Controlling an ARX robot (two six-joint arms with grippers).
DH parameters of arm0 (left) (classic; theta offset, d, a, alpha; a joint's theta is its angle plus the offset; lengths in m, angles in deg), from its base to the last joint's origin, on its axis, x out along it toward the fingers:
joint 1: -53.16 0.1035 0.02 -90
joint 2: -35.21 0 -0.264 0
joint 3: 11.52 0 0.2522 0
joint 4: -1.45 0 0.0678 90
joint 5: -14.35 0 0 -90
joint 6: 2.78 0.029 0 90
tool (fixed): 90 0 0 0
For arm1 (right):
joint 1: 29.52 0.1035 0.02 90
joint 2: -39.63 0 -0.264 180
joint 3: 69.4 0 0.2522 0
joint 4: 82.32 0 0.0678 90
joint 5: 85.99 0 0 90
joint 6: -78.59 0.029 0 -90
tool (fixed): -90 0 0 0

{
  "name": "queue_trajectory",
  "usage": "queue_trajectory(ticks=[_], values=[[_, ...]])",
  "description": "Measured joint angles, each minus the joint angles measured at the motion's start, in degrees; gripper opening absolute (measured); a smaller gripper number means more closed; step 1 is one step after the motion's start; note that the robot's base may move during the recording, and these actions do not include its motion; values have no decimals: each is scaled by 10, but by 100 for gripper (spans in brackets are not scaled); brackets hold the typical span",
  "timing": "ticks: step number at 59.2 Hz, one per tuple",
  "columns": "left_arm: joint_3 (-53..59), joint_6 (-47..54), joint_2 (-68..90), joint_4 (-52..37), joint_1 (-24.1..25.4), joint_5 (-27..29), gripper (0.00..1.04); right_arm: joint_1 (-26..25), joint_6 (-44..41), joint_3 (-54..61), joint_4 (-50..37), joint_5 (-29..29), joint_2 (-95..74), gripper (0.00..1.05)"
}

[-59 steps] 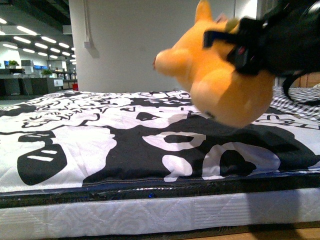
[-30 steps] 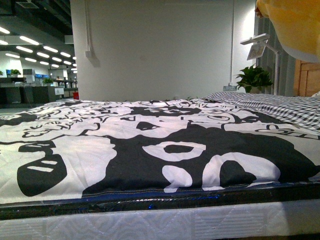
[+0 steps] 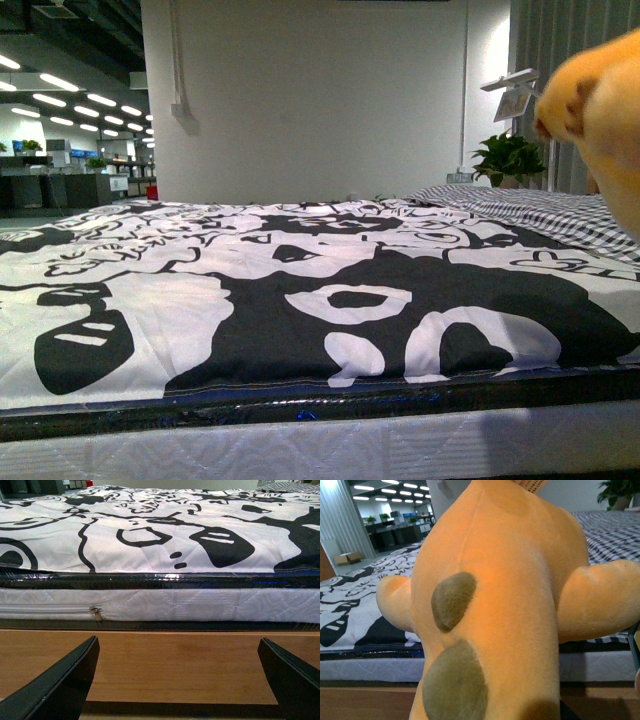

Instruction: Put away toys

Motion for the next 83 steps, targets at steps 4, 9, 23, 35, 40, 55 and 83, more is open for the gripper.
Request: queue_trajectory(ticks=[4, 9, 23, 35, 40, 55, 83], values=[[0, 0, 0, 0, 0, 0, 98, 7, -17, 20, -15, -17, 17, 7], [0, 0, 0, 0, 0, 0, 98, 51, -46, 52, -23, -67, 37, 7], [0, 0, 0, 0, 0, 0, 98, 76, -61, 68, -20, -76, 45, 7], [0, 0, 0, 0, 1, 2, 98, 78, -61, 68, -20, -73, 45, 7], [0, 0, 0, 0, 1, 3, 98, 79, -62, 68, -20, -71, 45, 7], [0, 0, 0, 0, 0, 0, 98, 78, -62, 68, -20, -80, 46, 7], [0, 0, 0, 0, 0, 0, 98, 78, -62, 68, -20, -78, 46, 7]])
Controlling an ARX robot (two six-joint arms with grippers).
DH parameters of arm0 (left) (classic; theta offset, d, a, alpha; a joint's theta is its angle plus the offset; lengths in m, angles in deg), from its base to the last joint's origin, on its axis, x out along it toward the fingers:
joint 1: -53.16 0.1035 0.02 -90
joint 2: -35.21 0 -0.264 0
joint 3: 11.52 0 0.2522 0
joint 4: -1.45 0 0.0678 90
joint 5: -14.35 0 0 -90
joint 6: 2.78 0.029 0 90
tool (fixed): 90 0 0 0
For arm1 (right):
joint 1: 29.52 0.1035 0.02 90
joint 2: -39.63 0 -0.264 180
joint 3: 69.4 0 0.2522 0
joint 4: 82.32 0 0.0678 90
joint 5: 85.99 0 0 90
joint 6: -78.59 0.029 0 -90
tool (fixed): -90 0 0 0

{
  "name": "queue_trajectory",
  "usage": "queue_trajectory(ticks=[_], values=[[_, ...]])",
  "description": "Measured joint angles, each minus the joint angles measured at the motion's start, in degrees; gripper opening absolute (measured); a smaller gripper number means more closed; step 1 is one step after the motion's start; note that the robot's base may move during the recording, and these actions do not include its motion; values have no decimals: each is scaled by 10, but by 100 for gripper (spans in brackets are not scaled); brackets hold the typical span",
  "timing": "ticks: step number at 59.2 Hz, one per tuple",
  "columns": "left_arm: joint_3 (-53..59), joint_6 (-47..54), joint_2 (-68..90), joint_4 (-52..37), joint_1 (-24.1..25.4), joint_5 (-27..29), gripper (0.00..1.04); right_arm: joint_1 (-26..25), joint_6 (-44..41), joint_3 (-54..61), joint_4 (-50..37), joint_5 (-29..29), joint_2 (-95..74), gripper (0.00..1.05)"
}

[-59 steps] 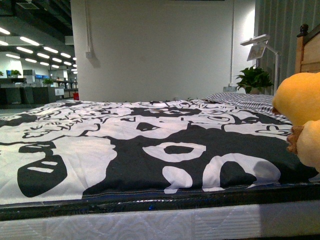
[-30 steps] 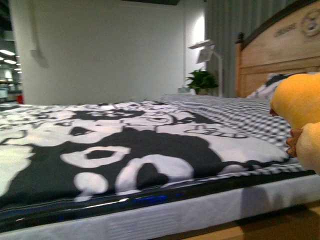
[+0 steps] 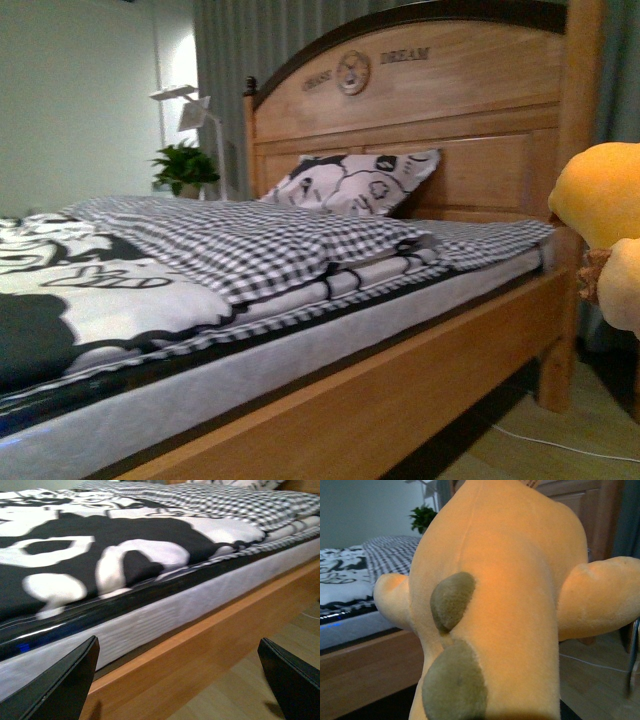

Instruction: Put away toys

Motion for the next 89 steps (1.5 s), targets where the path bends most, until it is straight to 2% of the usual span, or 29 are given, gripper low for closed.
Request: queue_trajectory(ticks=[89], values=[[0, 0, 0, 0, 0, 0, 98, 0, -1, 1, 0, 2, 2, 7]])
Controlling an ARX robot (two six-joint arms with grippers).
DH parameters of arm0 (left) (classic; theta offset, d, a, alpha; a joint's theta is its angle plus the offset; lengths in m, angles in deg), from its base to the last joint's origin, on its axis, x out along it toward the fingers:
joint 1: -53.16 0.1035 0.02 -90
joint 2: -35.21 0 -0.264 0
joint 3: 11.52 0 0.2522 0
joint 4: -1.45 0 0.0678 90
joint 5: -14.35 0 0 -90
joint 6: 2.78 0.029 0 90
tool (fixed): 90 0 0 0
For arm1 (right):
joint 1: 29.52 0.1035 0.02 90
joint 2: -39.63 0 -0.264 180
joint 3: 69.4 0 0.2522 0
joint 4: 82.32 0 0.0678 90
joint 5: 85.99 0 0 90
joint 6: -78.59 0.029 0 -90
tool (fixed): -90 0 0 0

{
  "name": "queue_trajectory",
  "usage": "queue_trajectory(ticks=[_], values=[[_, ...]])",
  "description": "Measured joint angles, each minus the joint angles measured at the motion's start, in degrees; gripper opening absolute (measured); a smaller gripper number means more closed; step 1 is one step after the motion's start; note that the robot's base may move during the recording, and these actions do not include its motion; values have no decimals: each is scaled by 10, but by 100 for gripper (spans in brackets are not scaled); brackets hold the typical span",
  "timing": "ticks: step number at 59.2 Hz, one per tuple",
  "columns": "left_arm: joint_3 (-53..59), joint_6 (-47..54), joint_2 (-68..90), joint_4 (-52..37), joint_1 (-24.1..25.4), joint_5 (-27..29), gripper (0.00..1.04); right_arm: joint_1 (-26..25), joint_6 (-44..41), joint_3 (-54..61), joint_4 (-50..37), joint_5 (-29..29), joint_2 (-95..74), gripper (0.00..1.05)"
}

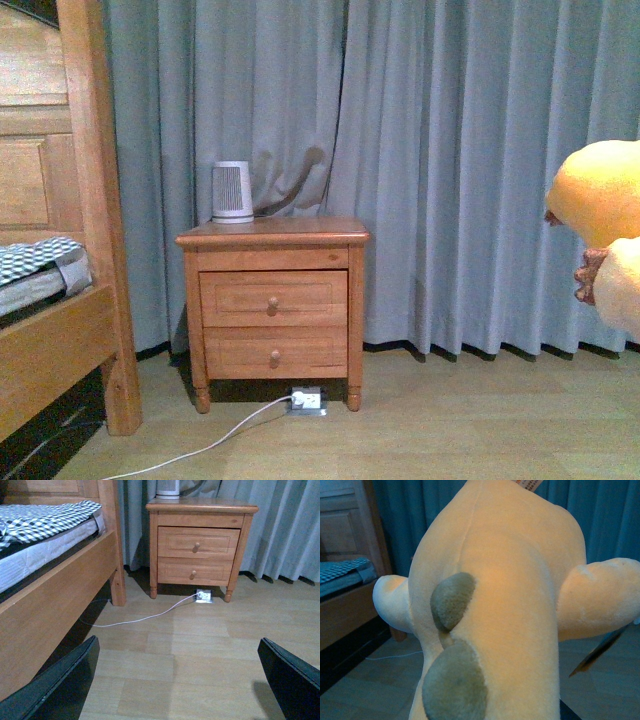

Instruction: Put away toys

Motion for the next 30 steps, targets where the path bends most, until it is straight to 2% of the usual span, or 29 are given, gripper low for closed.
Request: queue_trajectory(ticks=[30], values=[[0, 0, 0, 0, 0, 0, 98, 0, 0, 0, 0, 0, 0, 7]])
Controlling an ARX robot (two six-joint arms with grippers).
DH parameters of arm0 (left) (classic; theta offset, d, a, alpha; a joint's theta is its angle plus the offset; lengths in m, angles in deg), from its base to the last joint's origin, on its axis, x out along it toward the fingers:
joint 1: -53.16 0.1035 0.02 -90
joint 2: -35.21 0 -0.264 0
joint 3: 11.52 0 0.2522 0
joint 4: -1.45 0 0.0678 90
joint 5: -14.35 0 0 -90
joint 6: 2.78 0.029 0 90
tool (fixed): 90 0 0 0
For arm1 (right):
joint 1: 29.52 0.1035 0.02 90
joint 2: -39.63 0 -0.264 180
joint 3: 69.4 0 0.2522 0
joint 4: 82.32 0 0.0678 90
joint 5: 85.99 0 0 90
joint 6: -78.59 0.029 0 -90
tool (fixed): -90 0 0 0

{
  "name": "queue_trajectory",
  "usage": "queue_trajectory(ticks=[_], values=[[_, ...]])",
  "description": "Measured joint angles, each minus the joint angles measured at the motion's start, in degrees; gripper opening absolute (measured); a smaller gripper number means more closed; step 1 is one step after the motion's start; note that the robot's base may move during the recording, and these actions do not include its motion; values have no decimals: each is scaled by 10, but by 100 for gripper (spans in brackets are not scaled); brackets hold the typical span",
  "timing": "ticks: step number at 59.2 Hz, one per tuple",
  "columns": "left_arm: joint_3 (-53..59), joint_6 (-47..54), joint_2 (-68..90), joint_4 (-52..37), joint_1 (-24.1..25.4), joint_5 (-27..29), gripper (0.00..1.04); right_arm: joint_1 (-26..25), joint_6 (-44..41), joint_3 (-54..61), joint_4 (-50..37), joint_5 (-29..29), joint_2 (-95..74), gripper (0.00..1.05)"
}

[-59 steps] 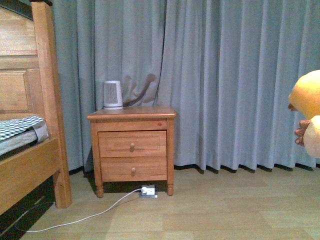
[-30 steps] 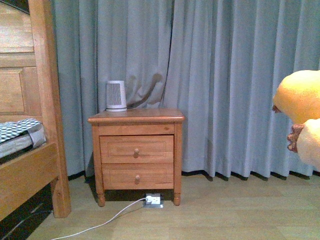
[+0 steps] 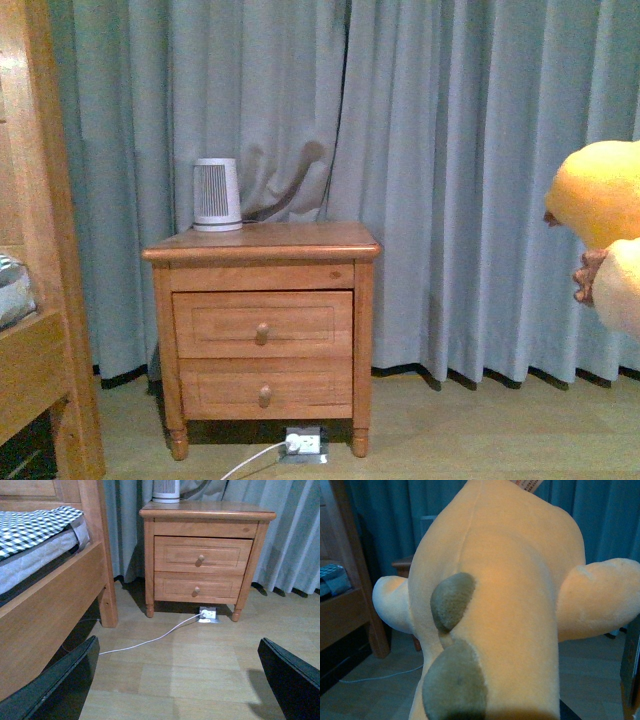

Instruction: Put away toys

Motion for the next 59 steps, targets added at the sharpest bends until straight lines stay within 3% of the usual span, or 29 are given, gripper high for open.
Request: queue_trajectory(ticks=[59], values=[[0, 0, 0, 0, 2, 3, 98, 0, 0, 0, 0, 0, -2, 7]])
